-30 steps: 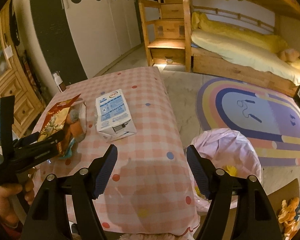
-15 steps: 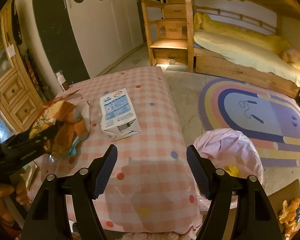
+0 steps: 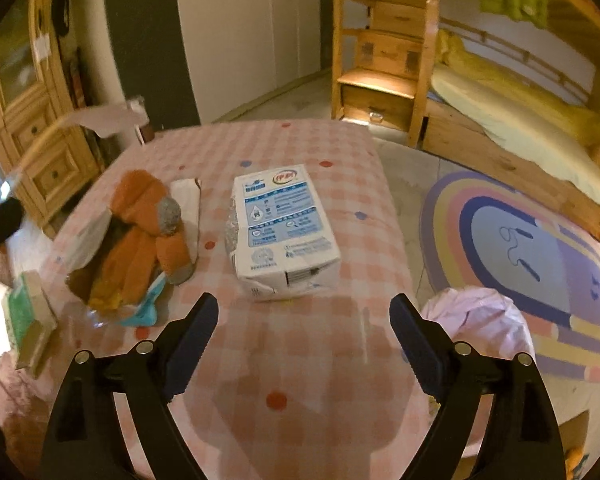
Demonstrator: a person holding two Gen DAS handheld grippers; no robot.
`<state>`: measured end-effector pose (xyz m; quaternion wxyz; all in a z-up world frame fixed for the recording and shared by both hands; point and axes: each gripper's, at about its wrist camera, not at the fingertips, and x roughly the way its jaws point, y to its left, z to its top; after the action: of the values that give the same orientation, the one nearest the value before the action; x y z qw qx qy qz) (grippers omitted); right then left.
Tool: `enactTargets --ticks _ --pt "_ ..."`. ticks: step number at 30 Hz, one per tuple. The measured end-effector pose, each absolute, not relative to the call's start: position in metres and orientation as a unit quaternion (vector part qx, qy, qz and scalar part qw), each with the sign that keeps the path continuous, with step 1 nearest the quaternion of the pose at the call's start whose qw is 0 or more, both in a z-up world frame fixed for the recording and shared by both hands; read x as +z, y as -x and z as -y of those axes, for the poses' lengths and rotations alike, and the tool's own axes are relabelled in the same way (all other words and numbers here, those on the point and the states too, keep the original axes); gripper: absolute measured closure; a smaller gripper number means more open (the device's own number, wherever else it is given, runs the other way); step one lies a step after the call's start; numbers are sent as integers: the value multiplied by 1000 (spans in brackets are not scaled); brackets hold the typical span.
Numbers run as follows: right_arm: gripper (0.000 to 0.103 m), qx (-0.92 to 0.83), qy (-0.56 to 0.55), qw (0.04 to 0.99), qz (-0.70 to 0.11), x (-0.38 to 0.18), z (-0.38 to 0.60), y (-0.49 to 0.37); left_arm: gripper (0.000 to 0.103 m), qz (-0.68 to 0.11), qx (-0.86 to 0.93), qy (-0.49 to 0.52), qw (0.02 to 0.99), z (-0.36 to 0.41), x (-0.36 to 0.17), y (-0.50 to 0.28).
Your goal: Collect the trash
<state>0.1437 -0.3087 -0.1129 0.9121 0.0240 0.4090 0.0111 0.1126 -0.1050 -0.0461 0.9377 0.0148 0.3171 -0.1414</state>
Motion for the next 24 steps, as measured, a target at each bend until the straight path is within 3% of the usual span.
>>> enactTargets --ticks 11,15,24 --pt "17 14 18 900 -435 -128 295 -179 25 -333 -138 -11 933 102 -55 -124" --pt "29 15 23 901 -433 -126 294 -175 25 -331 -139 -7 933 102 -55 -124" --pt "32 18 -49 928 -369 -79 321 -108 25 -306 -187 7 934 89 -42 -102"
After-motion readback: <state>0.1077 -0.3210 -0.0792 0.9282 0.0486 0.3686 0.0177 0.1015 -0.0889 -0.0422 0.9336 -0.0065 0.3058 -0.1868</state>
